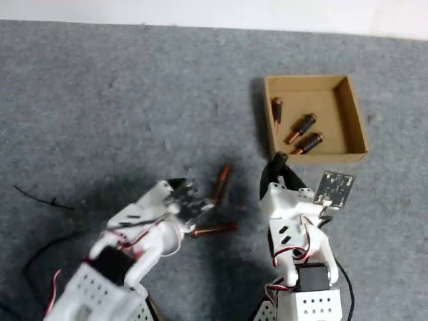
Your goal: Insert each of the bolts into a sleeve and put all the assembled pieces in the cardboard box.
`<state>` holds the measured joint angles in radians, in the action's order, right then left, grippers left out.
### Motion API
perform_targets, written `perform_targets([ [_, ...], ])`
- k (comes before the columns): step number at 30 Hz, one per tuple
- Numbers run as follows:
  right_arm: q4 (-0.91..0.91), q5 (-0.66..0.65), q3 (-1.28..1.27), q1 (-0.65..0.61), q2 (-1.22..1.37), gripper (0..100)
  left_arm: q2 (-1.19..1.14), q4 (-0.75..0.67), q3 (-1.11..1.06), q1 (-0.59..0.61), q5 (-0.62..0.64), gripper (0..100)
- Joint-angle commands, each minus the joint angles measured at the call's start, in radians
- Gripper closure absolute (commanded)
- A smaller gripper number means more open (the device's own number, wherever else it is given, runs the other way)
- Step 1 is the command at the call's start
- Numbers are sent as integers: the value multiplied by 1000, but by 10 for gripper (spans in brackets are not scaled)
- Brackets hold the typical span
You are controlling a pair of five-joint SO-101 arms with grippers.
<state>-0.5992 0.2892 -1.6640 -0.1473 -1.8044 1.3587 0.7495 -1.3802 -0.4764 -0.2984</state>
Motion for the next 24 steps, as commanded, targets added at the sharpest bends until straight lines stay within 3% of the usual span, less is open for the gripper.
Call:
perform_targets([
  [1,8,-14,1,4,1,993,-378,28,206,-22,-43,985],
  [6,10,-15,1,4,1,993,-780,130,453,-50,-71,985],
  [10,61,-15,-24,4,7,993,-951,221,605,-85,-204,985],
  [17,156,-15,-107,7,1,993,-1040,308,677,-154,-339,873],
  [24,156,-15,-107,22,1,993,-1043,313,622,-157,-431,885],
])
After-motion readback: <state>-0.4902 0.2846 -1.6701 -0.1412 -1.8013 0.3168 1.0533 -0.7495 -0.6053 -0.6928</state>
